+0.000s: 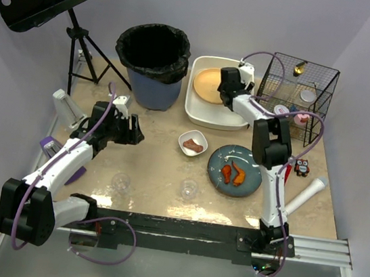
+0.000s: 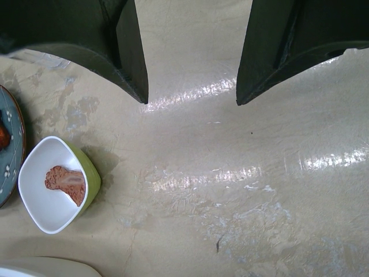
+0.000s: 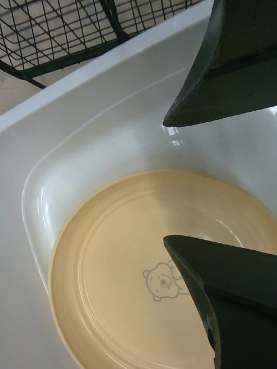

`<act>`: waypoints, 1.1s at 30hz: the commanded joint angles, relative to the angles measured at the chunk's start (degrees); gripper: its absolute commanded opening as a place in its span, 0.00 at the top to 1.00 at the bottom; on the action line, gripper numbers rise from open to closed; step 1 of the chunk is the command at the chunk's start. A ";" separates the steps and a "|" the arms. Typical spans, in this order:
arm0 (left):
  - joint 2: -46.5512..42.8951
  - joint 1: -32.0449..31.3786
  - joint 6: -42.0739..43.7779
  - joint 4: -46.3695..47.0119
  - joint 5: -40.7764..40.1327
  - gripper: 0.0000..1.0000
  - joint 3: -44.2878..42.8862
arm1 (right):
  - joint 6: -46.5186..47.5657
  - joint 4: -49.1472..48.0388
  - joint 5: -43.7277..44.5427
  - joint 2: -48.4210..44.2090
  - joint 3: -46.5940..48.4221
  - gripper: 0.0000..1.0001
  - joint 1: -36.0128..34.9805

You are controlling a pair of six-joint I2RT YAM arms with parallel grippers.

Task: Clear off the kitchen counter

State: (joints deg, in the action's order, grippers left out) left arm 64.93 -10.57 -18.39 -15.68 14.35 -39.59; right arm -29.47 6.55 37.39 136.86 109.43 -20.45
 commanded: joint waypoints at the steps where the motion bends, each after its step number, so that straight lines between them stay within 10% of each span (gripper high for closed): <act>1: -0.41 0.37 0.90 1.97 0.68 0.33 -0.04 | 0.12 -2.23 -0.64 -12.03 -4.38 0.21 0.32; 17: 0.37 -16.58 -9.63 8.37 -4.42 0.03 -4.61 | -0.05 -1.28 -16.64 -51.84 -38.04 0.20 -0.38; 33: 23.30 -35.57 -25.37 24.64 -6.96 0.08 -12.26 | -4.19 0.13 -18.75 -72.17 -48.78 0.20 -0.38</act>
State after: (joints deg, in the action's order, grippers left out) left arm 85.10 -43.86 -37.52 2.55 9.61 -49.04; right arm -32.36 6.48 19.70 66.81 62.26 -20.62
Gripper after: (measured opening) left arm 0.932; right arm 0.797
